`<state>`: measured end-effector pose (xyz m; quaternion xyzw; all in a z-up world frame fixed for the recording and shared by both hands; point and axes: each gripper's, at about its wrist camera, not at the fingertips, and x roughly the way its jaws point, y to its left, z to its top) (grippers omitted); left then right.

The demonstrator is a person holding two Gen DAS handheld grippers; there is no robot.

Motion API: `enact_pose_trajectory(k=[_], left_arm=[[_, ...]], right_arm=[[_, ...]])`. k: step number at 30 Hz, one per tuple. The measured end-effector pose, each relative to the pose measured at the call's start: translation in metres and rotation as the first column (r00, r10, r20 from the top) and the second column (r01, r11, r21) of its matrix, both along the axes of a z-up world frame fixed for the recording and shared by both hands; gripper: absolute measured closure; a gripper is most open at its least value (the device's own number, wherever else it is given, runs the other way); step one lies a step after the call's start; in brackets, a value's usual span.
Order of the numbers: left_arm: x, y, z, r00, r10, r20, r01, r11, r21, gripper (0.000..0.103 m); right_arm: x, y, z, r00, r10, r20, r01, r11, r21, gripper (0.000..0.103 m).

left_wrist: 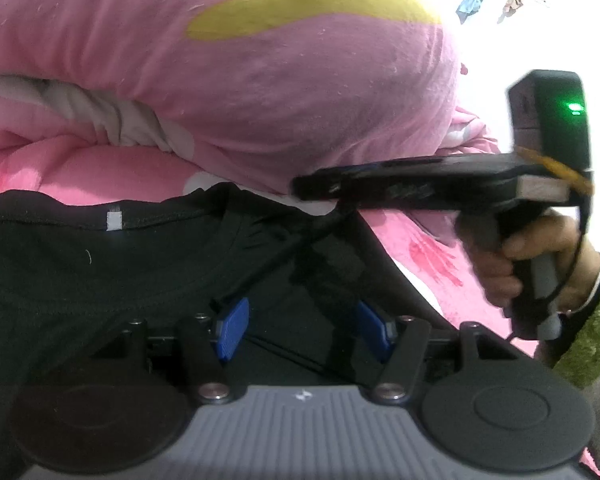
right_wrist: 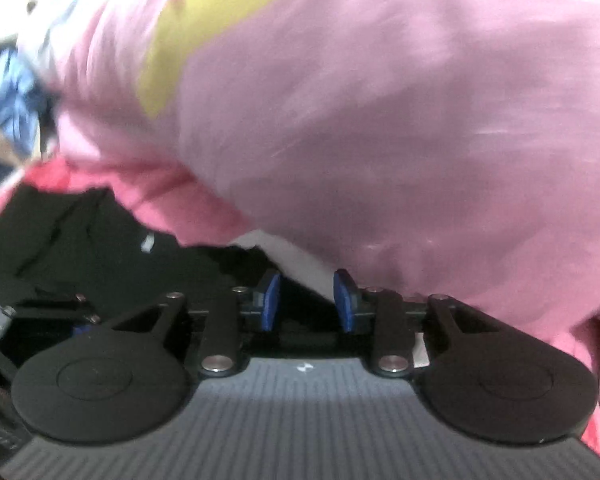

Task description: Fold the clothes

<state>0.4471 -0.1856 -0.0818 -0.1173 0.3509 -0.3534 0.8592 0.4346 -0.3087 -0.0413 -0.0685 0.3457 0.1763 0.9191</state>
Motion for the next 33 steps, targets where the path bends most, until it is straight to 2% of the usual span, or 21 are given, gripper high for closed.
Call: enact_pose_trajectory(k=[1,8,9,10,11,13,15,20,23,26,28,30,33], left_arm=[[0.0,0.0,0.0,1.0,0.0,0.0,0.0,1.0,0.0,0.042],[0.001,0.002,0.0,1.0,-0.002,-0.011,0.002,1.0,-0.013,0.042],[0.002,0.003,0.0,1.0,-0.002,-0.012,0.001,1.0,-0.015,0.042],[0.002,0.003,0.0,1.0,-0.001,-0.013,0.001,1.0,-0.016,0.042],[0.002,0.002,0.0,1.0,-0.001,-0.013,0.001,1.0,-0.016,0.042],[0.002,0.002,0.0,1.0,0.001,-0.012,-0.001,1.0,-0.015,0.042],[0.001,0.001,0.001,1.0,0.005,-0.01,-0.005,1.0,-0.014,0.042],[0.001,0.0,0.0,1.0,0.007,-0.007,-0.007,1.0,-0.009,0.042],[0.0,-0.001,0.0,1.0,0.007,-0.003,-0.007,1.0,-0.004,0.042],[0.0,-0.001,0.001,1.0,0.007,-0.004,-0.007,1.0,-0.003,0.042],[0.0,-0.001,0.001,1.0,0.007,-0.006,-0.007,1.0,-0.003,0.042],[0.001,-0.001,0.001,1.0,0.007,-0.006,-0.007,1.0,-0.002,0.042],[0.001,-0.002,0.002,1.0,0.007,-0.004,-0.007,1.0,0.003,0.042]], right_arm=[[-0.013,0.007,-0.006,1.0,0.008,-0.007,-0.008,1.0,-0.006,0.074],[0.015,0.029,-0.026,0.997,0.031,-0.066,-0.029,0.999,0.04,0.076],[0.015,0.032,-0.026,0.997,0.047,-0.067,-0.045,0.998,0.037,0.084],[0.013,0.035,-0.025,0.996,0.058,-0.063,-0.056,0.998,0.034,0.095],[0.011,0.039,-0.024,0.997,0.065,-0.047,-0.064,0.998,0.019,0.097],[0.004,0.045,-0.02,0.998,0.067,0.01,-0.067,0.998,-0.009,0.098],[0.004,0.047,-0.017,0.998,0.036,0.049,-0.036,0.999,0.002,0.098],[0.015,0.052,-0.029,0.998,0.017,0.061,-0.017,1.0,0.001,0.098],[0.018,0.047,-0.034,0.997,-0.004,0.08,0.0,0.999,0.045,0.098],[0.01,0.039,-0.022,0.998,0.016,0.053,-0.021,0.995,0.1,0.089],[-0.011,0.029,-0.008,0.996,0.048,0.08,-0.057,0.992,0.111,0.067],[-0.034,0.015,0.006,0.991,0.065,0.113,-0.078,0.99,0.115,0.058],[-0.071,-0.018,0.03,0.983,0.015,0.181,-0.042,0.988,0.149,0.056]])
